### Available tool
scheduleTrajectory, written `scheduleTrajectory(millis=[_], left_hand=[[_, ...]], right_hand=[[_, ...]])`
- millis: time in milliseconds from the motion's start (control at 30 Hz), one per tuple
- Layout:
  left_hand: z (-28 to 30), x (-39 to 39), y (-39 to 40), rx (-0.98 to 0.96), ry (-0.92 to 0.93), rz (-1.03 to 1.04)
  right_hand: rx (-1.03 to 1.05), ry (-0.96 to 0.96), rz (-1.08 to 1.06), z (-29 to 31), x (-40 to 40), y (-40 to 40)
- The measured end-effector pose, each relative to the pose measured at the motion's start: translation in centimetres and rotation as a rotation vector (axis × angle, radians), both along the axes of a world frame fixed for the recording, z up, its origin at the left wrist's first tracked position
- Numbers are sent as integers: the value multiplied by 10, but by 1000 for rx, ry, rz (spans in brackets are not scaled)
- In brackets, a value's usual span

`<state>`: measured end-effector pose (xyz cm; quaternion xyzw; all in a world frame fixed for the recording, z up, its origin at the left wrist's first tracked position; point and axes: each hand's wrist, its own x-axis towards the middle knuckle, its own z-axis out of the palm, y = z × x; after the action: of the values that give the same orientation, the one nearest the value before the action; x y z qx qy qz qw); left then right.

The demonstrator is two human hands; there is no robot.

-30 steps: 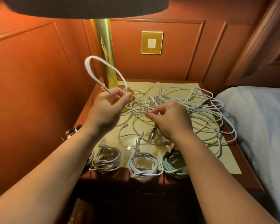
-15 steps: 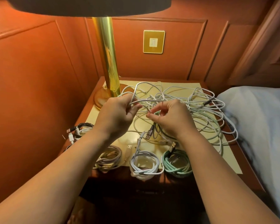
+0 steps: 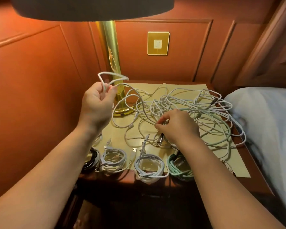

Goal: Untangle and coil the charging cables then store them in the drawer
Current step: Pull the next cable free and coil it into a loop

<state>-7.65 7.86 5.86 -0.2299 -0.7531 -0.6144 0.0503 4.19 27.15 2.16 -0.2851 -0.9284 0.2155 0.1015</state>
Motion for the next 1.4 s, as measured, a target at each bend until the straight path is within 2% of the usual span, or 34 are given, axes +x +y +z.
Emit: scheduleTrajectory(millis=[100, 233, 600, 767, 933, 1100, 1233, 1400], left_hand=[[-7, 7, 10, -141, 12, -113], [-21, 22, 26, -380, 156, -151], [-39, 25, 50, -344, 39, -110], [-29, 29, 52, -648, 236, -164], [-28, 26, 50, -758, 305, -184], [-22, 33, 52, -991, 557, -150], [-20, 37, 52, -897, 636, -108], [-18, 32, 45, -746, 679, -62]], right_hand=[[-93, 53, 6, -1, -3, 3], [-175, 104, 20, 0, -8, 6], [-277, 169, 151, 2, -7, 8], [-336, 192, 187, -1, -4, 14], [-349, 167, 214, 0, -1, 16], [-127, 63, 207, 4, -1, 8], [39, 51, 154, 9, 0, 8], [26, -14, 73, 10, 3, 11]])
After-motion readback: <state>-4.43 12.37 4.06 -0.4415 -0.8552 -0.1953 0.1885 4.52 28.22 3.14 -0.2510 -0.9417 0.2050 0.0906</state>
